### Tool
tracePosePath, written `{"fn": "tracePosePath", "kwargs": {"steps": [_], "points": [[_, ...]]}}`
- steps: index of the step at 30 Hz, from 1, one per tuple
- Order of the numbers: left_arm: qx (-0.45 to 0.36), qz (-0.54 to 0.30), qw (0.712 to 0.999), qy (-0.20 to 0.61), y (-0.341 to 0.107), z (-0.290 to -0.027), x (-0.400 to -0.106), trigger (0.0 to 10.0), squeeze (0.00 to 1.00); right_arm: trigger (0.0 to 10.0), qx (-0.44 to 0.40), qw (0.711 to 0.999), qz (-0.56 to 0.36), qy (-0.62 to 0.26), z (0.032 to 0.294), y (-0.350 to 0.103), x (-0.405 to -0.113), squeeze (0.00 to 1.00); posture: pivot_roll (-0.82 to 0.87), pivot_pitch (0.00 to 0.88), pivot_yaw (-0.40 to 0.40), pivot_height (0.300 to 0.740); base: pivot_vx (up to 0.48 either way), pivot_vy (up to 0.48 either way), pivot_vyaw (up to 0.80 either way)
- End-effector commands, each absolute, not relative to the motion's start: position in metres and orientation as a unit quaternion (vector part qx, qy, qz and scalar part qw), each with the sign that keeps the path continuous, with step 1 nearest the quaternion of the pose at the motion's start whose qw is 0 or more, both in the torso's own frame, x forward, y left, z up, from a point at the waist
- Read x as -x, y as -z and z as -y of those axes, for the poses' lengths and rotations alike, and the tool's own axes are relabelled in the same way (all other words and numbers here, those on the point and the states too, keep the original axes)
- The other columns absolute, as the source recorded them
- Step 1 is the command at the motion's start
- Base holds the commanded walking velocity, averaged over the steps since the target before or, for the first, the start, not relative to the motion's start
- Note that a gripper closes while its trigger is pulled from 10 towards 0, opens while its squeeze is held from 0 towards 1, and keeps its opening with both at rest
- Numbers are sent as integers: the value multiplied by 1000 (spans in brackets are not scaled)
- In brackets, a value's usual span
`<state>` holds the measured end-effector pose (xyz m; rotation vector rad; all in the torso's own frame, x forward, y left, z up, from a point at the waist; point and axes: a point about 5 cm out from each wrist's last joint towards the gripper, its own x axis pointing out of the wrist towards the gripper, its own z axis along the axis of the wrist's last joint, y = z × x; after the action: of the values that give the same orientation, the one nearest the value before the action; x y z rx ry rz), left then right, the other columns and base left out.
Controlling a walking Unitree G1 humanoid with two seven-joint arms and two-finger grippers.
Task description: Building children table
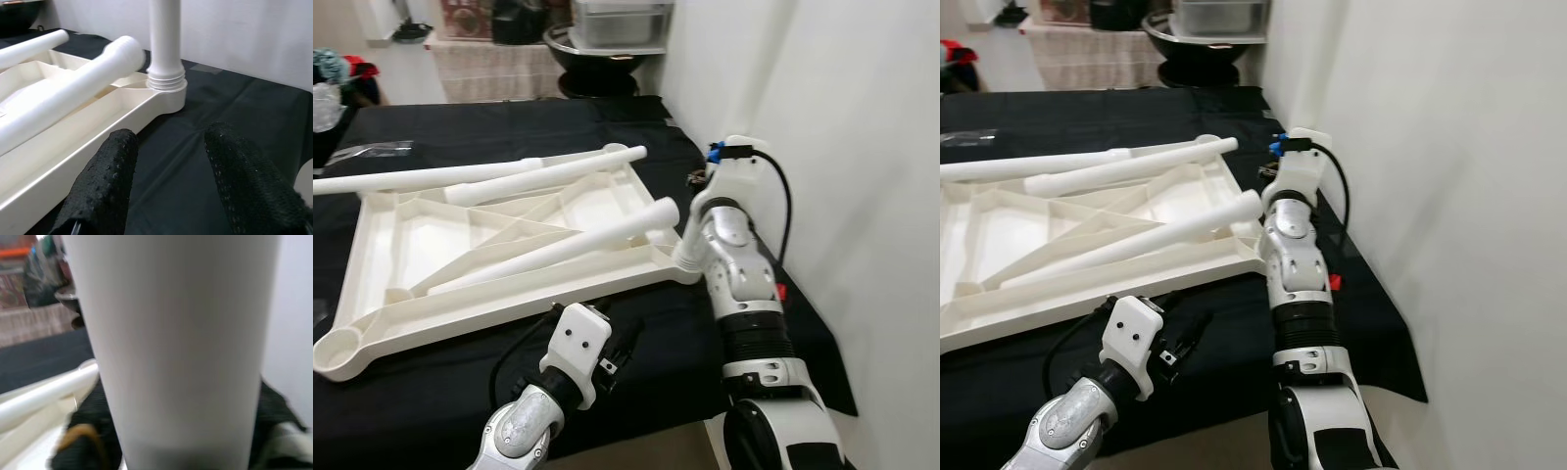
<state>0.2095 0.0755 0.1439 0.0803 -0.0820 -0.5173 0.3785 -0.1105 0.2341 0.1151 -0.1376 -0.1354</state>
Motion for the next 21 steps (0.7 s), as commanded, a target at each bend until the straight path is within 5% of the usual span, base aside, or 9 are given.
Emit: {"fn": "tracePosePath", "kwargs": {"steps": [1, 2, 3, 10, 11, 14, 15, 19, 21], "points": [[-40, 34, 965, 257, -141, -76, -209, 10000, 0, 10000, -63, 992, 81, 71, 115, -234, -378, 1000, 28, 59, -74, 740, 0, 0, 0], [-40, 34, 965, 256, -141, -76, -209, 10000, 0, 10000, -71, 992, 82, 59, 116, -234, -379, 1000, 28, 56, -74, 740, 0, 0, 0], [-40, 34, 965, 256, -141, -76, -209, 10000, 0, 10000, -77, 992, 83, 49, 117, -234, -379, 0, 28, 56, -74, 740, 0, 0, 0], [-39, 34, 965, 255, -140, -76, -209, 10000, 0, 10000, -85, 988, 86, -101, 126, -231, -378, 0, 27, 50, -76, 740, 0, 0, 0], [-39, 34, 965, 255, -140, -76, -209, 10000, 0, 10000, -73, 985, 86, -132, 132, -230, -378, 1000, 25, 48, -74, 740, 0, 0, 0], [-39, 34, 965, 256, -140, -76, -209, 10000, 0, 10000, -71, 976, 72, -192, 135, -227, -380, 1000, 29, 43, -75, 740, 0, 0, 0], [-40, 34, 965, 256, -140, -75, -209, 10000, 0, 10000, -69, 970, 57, -225, 135, -226, -381, 0, 30, 38, -73, 740, 0, 0, 0], [-41, 34, 965, 257, -140, -75, -208, 10000, 0, 10000, -76, 950, 40, -300, 131, -227, -379, 0, 34, 31, -72, 740, 0, 0, 0], [-41, 34, 965, 258, -140, -75, -208, 10000, 0, 10000, -75, 899, 35, -431, 124, -229, -364, 0, 38, 24, -76, 740, 0, 0, 0]]}}
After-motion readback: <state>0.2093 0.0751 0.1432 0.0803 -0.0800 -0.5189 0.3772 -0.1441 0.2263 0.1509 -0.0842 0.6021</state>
